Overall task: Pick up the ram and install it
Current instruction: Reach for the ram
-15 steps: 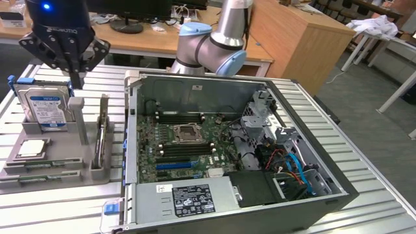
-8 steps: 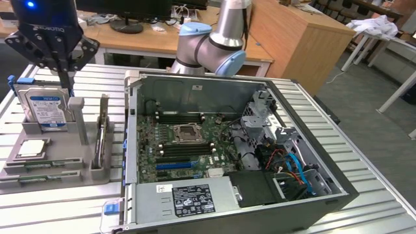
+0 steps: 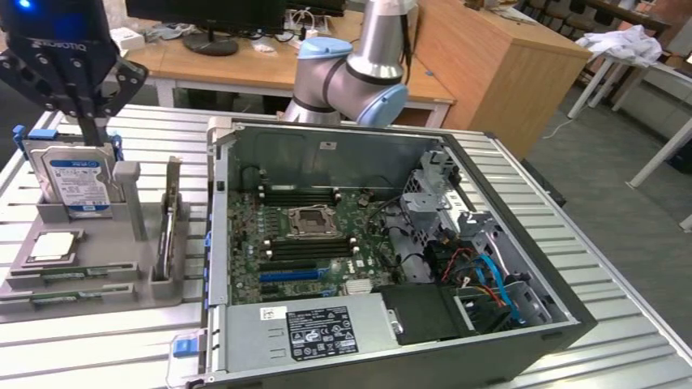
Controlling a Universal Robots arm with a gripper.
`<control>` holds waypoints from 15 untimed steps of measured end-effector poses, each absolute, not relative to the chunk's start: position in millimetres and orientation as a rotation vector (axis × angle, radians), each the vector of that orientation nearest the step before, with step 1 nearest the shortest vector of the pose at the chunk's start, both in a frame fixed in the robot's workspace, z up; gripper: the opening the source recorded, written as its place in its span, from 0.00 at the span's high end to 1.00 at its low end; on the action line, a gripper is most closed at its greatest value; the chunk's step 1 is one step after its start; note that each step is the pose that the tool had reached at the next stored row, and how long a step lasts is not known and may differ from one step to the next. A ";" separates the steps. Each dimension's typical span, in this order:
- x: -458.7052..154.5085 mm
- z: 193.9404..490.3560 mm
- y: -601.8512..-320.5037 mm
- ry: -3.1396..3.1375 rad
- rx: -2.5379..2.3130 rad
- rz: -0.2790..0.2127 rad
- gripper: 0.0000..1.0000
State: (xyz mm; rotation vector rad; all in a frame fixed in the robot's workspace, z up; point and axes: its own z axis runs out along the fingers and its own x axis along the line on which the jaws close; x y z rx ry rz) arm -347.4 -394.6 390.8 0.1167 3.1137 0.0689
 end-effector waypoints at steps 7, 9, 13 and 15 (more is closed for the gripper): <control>-362.3 390.4 -393.5 3.114 0.117 0.069 0.89; -366.4 390.3 -393.3 3.114 0.117 0.069 0.89; -374.1 390.1 -392.9 3.114 0.117 0.069 0.89; -377.4 390.0 -392.8 3.114 0.117 0.069 0.89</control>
